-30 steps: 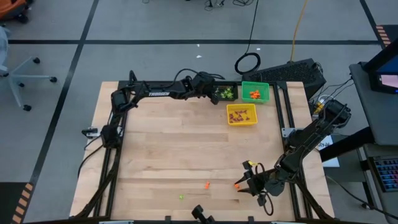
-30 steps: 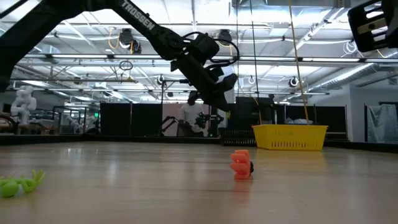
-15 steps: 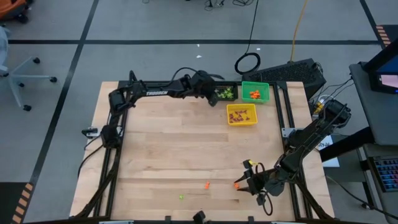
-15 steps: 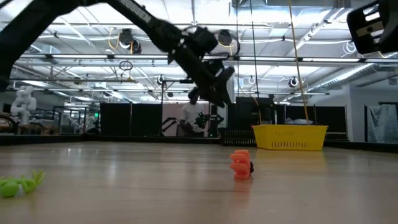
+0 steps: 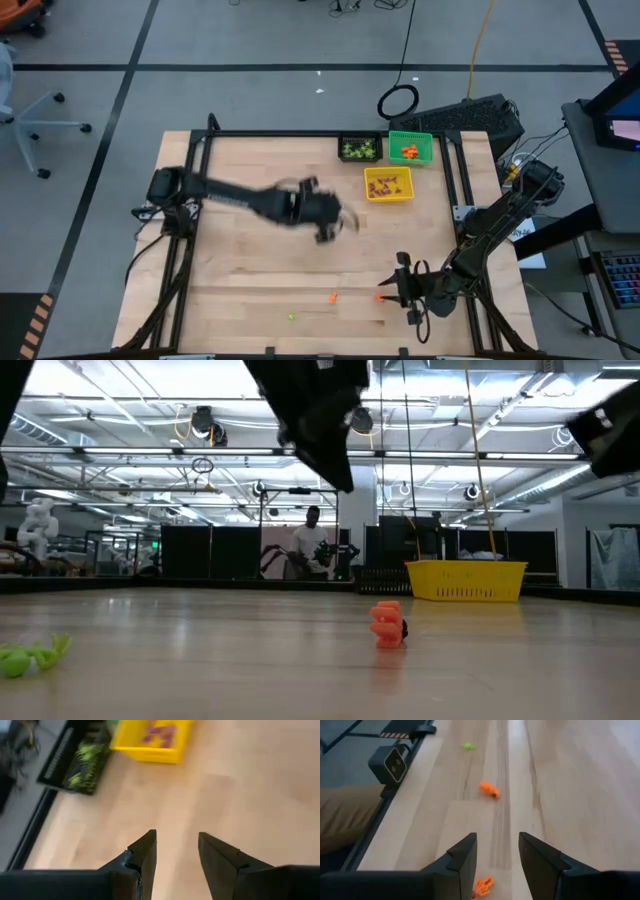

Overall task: Sort Halloween decoration
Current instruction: Put the orange skeleton toy into the green basket

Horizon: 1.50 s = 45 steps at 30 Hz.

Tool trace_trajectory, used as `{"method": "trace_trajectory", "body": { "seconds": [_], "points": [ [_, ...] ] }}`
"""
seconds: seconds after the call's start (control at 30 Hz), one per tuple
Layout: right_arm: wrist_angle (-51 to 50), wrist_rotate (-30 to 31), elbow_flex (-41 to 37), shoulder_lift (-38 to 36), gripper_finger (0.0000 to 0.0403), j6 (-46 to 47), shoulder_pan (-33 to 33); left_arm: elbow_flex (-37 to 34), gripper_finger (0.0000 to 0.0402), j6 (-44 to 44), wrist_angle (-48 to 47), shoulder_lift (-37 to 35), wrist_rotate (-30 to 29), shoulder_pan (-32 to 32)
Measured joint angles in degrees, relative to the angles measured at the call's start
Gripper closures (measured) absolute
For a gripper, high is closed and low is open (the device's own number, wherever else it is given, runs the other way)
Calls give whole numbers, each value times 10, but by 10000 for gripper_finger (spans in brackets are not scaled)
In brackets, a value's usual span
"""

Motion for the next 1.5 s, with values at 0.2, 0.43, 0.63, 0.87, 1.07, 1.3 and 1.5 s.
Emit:
{"method": "trace_trajectory", "body": {
  "seconds": [0.2, 0.43, 0.63, 0.87, 1.07, 1.3, 1.5],
  "points": [
    [-35, 15, 4, 28, 271, 144, 24, -16, 256, -54, -10, -2, -92, -142],
    [-89, -2, 49, 70, 271, 241, 43, -44, 256, -106, -15, -2, -203, -243],
    [-102, 2, 94, 114, 271, 226, 64, -67, 256, -204, -23, -2, -217, -264],
    [-175, 15, 132, 183, 271, 307, 69, -83, 256, -240, -16, -2, -248, -262],
    [-222, 33, 154, 225, 271, 357, 70, -83, 256, -255, -10, -2, -248, -261],
    [-219, 37, 156, 251, 268, 378, 69, -83, 256, -255, -3, -2, -248, -261],
    [-215, 48, 156, 255, 266, 369, 64, -83, 256, -255, -2, -2, -248, -261]
  ]
}}
